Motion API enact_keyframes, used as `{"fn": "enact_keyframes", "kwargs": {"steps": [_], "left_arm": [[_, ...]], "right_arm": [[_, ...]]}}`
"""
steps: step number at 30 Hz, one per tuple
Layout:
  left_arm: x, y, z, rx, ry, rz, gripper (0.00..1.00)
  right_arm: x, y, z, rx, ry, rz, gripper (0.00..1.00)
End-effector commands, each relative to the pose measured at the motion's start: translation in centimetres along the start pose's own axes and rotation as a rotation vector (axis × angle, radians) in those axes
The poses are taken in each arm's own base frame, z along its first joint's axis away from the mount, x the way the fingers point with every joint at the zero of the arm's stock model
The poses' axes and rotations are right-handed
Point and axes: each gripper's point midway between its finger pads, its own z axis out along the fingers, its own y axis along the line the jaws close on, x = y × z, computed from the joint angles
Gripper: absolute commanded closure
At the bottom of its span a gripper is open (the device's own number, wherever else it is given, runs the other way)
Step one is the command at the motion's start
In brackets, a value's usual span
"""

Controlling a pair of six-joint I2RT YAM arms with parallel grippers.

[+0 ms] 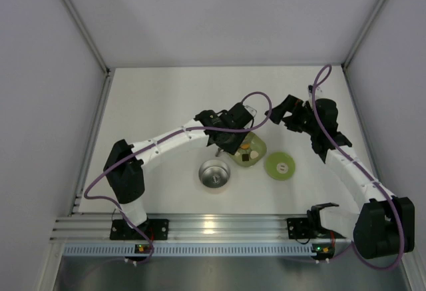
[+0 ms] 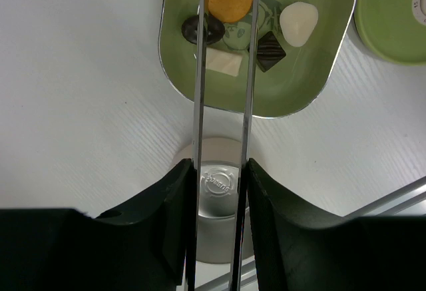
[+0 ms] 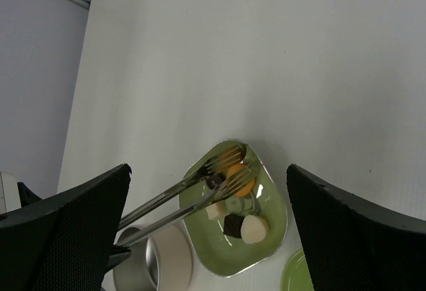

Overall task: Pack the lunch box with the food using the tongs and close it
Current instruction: Pick up the fake food from the plate.

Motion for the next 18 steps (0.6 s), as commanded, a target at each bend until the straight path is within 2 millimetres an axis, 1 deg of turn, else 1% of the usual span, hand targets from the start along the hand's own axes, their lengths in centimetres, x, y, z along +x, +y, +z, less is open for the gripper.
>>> {"fn": "enact_keyframes", "kwargs": {"steps": [1,3,6,7,8,10,13,18], "left_arm": [[-3.4,-0.2,0.0,-0.008,-0.098,-0.002,0.59],[-4.1,0.0,0.4,-0.006,-0.108,-0.008,0.59],[-4.6,0.7,1.1,-0.015,-0.102,-0.016,0.59],[-5.1,0.7,1.1,-0.005,-0.111,-0.022,0.59],[-5.3,1.2,1.3,-0.007,-0.111,-0.035,0.59],[-5.5,1.6,1.6,-0.004,-0.110,-0.052,0.59],[-6.0,2.6,1.6,-0.013,-0.123,-0.078,0.59],[-5.8,2.3,0.7,0.014,-0.121,-0.063,0.56]], "right_arm": [[-1.2,1.0,-0.2,-0.018,-0.038,-0.047,0.01],[-1.4,0.9,-0.2,-0.011,-0.041,-0.051,0.01],[-1.5,0.8,-0.1,0.000,-0.041,-0.057,0.00],[-1.7,0.8,-0.1,0.001,-0.045,-0.060,0.00],[-1.6,0.7,0.0,0.005,-0.043,-0.062,0.00],[-1.8,0.7,0.0,0.007,-0.048,-0.065,0.01],[-1.8,0.7,0.0,0.009,-0.047,-0.066,0.01],[-1.8,0.7,-0.1,0.008,-0.048,-0.068,0.01]]}}
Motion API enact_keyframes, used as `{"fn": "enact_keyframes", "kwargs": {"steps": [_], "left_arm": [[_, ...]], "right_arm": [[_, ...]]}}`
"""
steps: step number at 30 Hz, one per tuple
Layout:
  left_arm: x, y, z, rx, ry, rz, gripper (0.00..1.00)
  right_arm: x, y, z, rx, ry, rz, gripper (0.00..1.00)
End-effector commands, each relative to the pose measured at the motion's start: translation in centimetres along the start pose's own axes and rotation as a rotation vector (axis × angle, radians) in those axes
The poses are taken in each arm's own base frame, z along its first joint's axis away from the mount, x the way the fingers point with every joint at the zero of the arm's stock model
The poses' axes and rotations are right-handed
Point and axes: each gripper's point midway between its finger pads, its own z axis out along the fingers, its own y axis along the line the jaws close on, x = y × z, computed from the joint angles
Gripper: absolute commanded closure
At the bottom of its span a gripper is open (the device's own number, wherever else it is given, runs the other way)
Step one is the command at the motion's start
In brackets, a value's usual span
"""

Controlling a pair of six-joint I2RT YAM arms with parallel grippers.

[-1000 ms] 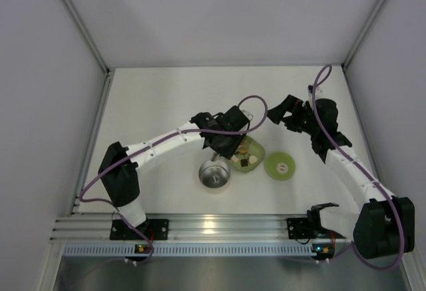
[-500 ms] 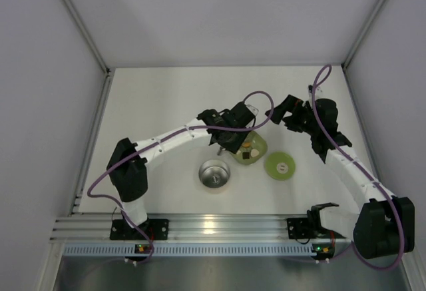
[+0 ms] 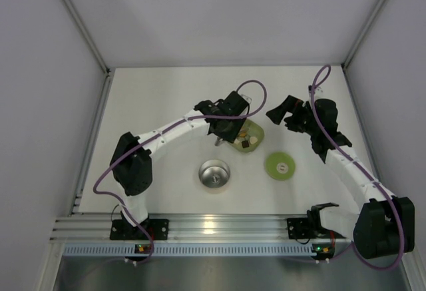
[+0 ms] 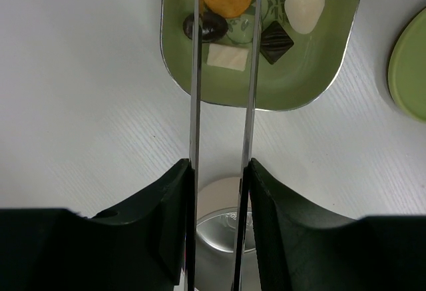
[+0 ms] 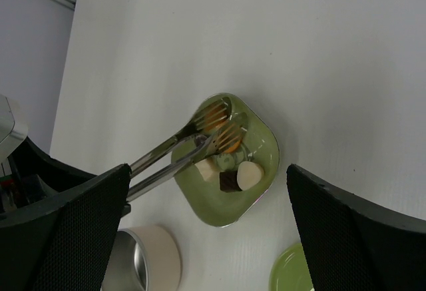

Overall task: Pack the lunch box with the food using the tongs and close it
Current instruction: Pick up the fake food from the plate.

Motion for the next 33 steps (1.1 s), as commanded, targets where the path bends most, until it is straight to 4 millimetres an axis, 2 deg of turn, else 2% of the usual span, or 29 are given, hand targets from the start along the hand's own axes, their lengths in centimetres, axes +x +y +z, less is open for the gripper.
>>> {"fn": "enact_keyframes", "kwargs": {"steps": [1,8,15,33], "left_arm": [[-2.6,-1.1,-2.1,0.058,-0.091,0.009,0.56],[-2.1,-1.2,-2.9,0.079,-0.078,0.014,0.54],[-1.7,0.1,-3.1,0.015,-0.071,0.005,0.53],[0.8,-0.6,-2.8,0.059,0.029,0.021,0.53]], "right_arm": [[-1.7,1.5,-0.2,-0.028,-0.043,-0.040,0.01],[-1.6,1.3,-0.4,-0.025,-0.046,-0.040,0.01],[-1.4,1.2,-0.3,-0.020,-0.042,-0.036,0.00],[-1.1,1.0,-0.4,-0.016,-0.038,-0.030,0.01]]}}
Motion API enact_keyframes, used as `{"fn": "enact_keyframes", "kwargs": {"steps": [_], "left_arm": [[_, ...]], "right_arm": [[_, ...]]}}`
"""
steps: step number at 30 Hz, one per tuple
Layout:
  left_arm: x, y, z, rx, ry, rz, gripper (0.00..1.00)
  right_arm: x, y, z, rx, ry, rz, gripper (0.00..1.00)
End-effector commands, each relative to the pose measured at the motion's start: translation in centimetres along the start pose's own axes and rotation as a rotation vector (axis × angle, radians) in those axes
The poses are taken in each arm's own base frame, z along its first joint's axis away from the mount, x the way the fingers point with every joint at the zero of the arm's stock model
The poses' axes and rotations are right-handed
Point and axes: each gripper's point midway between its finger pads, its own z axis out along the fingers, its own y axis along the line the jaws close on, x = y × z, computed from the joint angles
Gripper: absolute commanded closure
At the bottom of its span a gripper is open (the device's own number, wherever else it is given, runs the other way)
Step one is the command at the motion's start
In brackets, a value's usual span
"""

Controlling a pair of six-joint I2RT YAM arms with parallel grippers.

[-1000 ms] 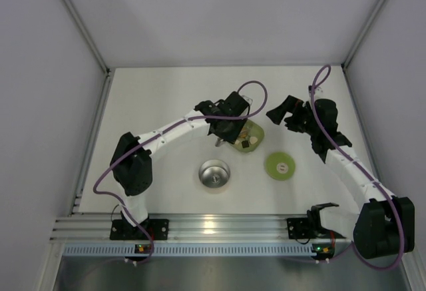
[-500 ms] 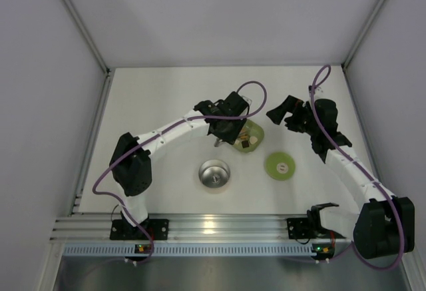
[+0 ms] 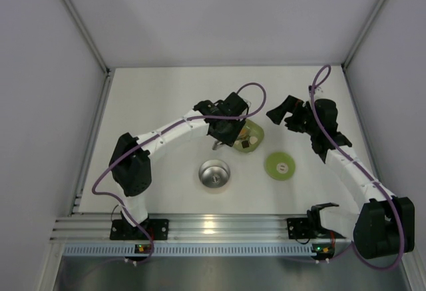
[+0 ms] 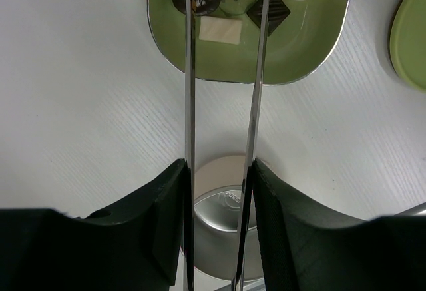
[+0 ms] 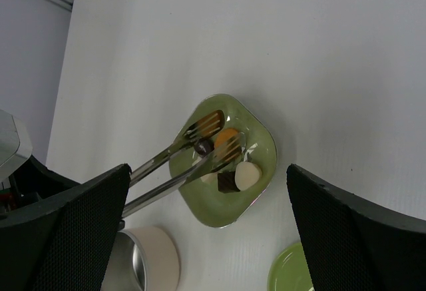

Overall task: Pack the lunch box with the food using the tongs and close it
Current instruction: Pick up the fake food from the plate.

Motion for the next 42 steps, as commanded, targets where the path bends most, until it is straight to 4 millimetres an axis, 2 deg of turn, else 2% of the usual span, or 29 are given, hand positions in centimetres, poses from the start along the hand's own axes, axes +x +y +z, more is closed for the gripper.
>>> {"fn": "enact_keyframes", "kwargs": {"steps": [1,7,13,28,30,36,37,42], "left_arm": [[-0.6,-0.4,-2.2,0.036,-0.032,0.005,0.53],[-0.5,-0.8,-1.9,0.052,-0.020,0.002,0.58],[-0.9,-0.6,-2.4,0.046,-0.038,-0.002,0.63],[-4.2,0.2,-6.0,0.018,-0.175,-0.002,0.65],[-4.3,0.2,-6.4,0.018,-0.178,-0.003,0.65],[-3.6,0.5,-8.1,0.025,-0.178,-0.009,0.65],[-3.5,0.3,-9.0,0.044,-0.190,-0.011,0.65],[-1.4,0.5,-11.5,0.083,-0.181,-0.024,0.64]], "right_arm": [[-1.1,1.1,-0.4,-0.023,-0.037,-0.027,0.01],[-1.0,1.1,-0.4,-0.025,-0.036,-0.026,0.00],[-1.1,1.2,-0.5,-0.026,-0.040,-0.027,0.01],[-1.8,1.5,-0.3,-0.030,-0.048,-0.032,0.00],[-1.4,1.3,-0.4,-0.017,-0.029,-0.024,0.01],[-1.5,1.3,-0.3,-0.018,-0.027,-0.027,0.01],[-1.5,1.3,-0.3,-0.016,-0.030,-0.028,0.01],[-1.6,1.2,-0.2,-0.012,-0.032,-0.027,0.01]]}}
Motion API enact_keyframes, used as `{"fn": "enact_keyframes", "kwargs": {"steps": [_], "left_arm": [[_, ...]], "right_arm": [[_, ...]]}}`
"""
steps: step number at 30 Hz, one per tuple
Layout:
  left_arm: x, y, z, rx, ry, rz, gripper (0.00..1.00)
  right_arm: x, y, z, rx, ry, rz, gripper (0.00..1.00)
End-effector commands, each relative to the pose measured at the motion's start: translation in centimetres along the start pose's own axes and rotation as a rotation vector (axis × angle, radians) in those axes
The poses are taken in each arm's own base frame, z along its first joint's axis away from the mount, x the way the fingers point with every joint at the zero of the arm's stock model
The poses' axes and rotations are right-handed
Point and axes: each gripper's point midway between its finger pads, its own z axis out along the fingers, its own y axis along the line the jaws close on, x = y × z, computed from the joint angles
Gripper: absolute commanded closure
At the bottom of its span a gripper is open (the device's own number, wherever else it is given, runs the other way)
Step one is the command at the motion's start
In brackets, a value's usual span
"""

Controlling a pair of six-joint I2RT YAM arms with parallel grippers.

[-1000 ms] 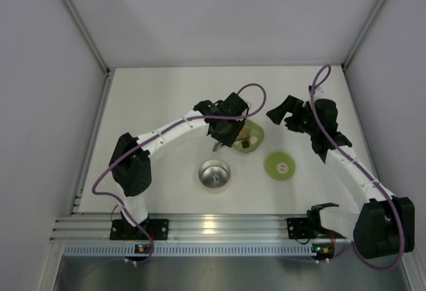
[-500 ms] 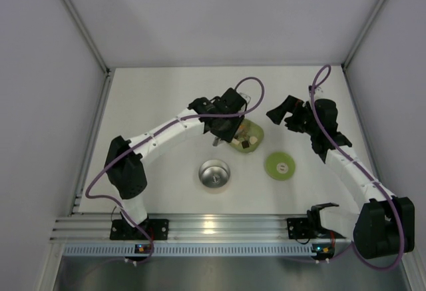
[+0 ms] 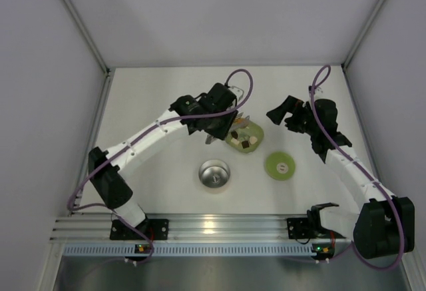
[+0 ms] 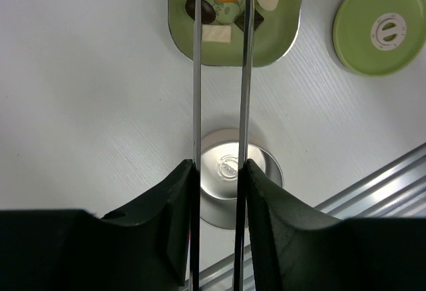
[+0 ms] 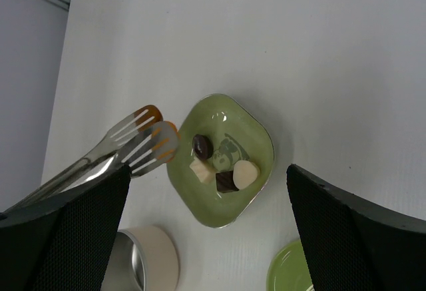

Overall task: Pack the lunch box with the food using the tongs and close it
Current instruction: Pick up the fake food from the plate, then place the fake food in the packing box.

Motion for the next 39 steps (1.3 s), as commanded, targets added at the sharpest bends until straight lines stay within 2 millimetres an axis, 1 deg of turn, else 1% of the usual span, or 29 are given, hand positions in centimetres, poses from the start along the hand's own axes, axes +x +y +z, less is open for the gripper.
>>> {"fn": "enact_keyframes", "kwargs": {"steps": [1,2,3,5,6,8,9,10,11,12,13,14,15,16,19,20,21,23,27,29,34,39], "left_arm": [[0.3,-0.1,-5.0,0.054,-0.064,-0.012,0.64],[0.8,-0.1,-5.4,0.062,-0.058,-0.018,0.64],[1.9,0.1,-6.1,0.068,-0.049,-0.020,0.64],[3.1,0.2,-6.8,0.085,-0.033,-0.021,0.64],[4.3,0.5,-7.3,0.087,-0.021,-0.022,0.64],[5.6,0.5,-7.9,0.105,-0.005,-0.026,0.64],[6.2,0.6,-8.9,0.120,-0.012,-0.029,0.64],[7.4,0.6,-8.9,0.126,0.012,-0.030,0.64],[8.0,0.1,-9.4,0.163,0.026,-0.035,0.64],[8.4,0.2,-10.3,0.173,0.015,-0.039,0.64],[9.3,0.5,-10.5,0.169,0.030,-0.041,0.64],[9.7,0.6,-10.7,0.168,0.034,-0.047,0.63],[10.1,0.6,-11.5,0.179,0.021,-0.049,0.63],[10.9,0.8,-11.7,0.177,0.040,-0.052,0.63],[12.3,0.8,-12.6,0.200,0.054,-0.059,0.63],[13.2,1.1,-12.7,0.191,0.079,-0.061,0.63],[13.6,1.3,-13.0,0.188,0.080,-0.063,0.63],[14.6,1.7,-13.0,0.171,0.102,-0.063,0.63],[15.5,1.2,-13.3,0.206,0.124,-0.081,0.63],[15.7,1.4,-13.1,0.192,0.128,-0.083,0.63],[16.2,1.0,-12.6,0.209,0.158,-0.084,0.60],[16.2,1.0,-12.2,0.200,0.176,-0.084,0.57]], "right_arm": [[-1.7,1.4,-0.2,-0.018,-0.038,-0.029,0.01],[-1.7,1.4,-0.2,-0.019,-0.035,-0.027,0.01],[-1.8,1.4,-0.1,-0.020,-0.037,-0.024,0.01],[-1.8,1.3,-0.1,-0.017,-0.038,-0.020,0.01],[-1.9,1.4,-0.1,-0.020,-0.040,-0.020,0.01],[-1.8,1.3,-0.1,-0.014,-0.039,-0.017,0.01],[-1.8,1.4,-0.1,-0.016,-0.037,-0.016,0.01],[-1.8,1.4,-0.1,-0.017,-0.038,-0.015,0.01],[-1.8,1.4,-0.1,-0.016,-0.039,-0.013,0.01],[-1.7,1.3,-0.1,-0.015,-0.038,-0.013,0.01],[-1.7,1.4,-0.1,-0.017,-0.038,-0.011,0.01],[-1.8,1.4,-0.1,-0.015,-0.038,-0.011,0.01],[-1.7,1.3,-0.1,-0.013,-0.037,-0.008,0.01],[-1.7,1.3,-0.2,-0.013,-0.037,-0.008,0.01],[-1.5,1.2,-0.2,-0.013,-0.036,-0.001,0.01],[-1.5,1.3,-0.2,-0.013,-0.036,0.001,0.01],[-1.5,1.3,-0.2,-0.014,-0.035,0.000,0.02],[-1.5,1.3,-0.2,-0.012,-0.036,0.000,0.01],[-1.5,1.3,-0.4,-0.015,-0.040,0.002,0.01],[-1.3,1.2,-0.4,-0.014,-0.035,0.004,0.02],[-0.8,0.8,-0.2,-0.006,-0.021,-0.004,0.01],[-0.5,0.5,0.2,-0.005,-0.013,-0.003,0.01]]}}
